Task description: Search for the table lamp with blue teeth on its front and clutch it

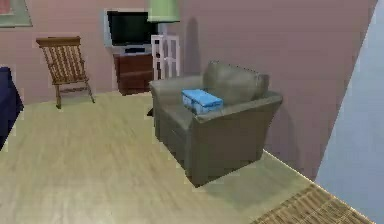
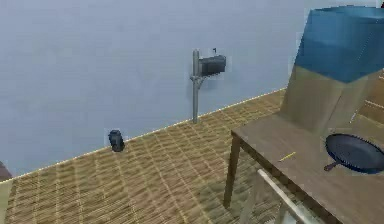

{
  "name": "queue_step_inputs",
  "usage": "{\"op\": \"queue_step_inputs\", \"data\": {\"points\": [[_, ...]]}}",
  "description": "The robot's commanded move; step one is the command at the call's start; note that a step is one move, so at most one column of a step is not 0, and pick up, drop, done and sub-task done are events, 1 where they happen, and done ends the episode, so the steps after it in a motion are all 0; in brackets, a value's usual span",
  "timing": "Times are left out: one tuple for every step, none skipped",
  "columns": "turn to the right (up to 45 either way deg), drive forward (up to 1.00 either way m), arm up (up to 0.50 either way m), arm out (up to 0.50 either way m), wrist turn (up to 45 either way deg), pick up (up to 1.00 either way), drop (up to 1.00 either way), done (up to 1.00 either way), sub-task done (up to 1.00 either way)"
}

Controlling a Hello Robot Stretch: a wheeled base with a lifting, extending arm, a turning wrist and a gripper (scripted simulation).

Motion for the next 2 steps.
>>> {"op": "queue_step_inputs", "data": {"points": [[-30.0, 0.0, 0.0, 0.0, 0.0, 0.0, 0.0, 0.0, 0.0], [0.0, 0.2, 0.0, 0.0, 0.0, 0.0, 0.0, 0.0, 0.0]]}}
